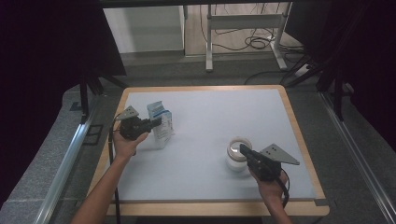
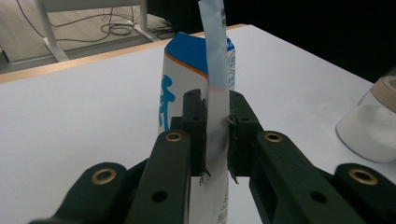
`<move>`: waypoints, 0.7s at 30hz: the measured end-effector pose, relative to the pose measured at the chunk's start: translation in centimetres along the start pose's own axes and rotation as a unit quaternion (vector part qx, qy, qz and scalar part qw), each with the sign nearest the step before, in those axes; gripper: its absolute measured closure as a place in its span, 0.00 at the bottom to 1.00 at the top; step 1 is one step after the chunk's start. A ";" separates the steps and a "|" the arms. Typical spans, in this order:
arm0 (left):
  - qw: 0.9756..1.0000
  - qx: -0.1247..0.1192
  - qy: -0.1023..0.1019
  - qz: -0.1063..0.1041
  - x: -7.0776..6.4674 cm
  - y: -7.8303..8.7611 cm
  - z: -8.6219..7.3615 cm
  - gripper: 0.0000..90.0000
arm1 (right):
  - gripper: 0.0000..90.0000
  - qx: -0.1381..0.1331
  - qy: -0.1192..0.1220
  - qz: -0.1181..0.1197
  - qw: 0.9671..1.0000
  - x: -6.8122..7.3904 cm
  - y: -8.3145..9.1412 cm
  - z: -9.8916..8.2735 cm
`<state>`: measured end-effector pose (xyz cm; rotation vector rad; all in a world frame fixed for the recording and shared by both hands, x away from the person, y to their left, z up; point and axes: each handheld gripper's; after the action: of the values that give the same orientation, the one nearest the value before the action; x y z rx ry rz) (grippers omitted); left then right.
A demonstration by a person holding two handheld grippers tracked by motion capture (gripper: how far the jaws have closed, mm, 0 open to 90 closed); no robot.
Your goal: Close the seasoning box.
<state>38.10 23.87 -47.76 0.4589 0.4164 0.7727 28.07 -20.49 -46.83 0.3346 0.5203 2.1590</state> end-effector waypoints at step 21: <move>1.000 0.003 -0.003 0.004 -0.3 0.0 0.0 0.90 | 0.68 -0.020 -0.039 -0.038 0.998 -5.0 2.2 -0.6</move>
<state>37.95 23.68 -47.68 0.4678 0.4115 0.7780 29.27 -25.84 -46.59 0.3704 0.4394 2.0716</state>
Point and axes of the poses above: each handheld gripper's, and its own axes: y roughly backward along the jaws, z roughly out of its top, x roughly to its left, and after that the axes turned 11 degrees about x, right-handed
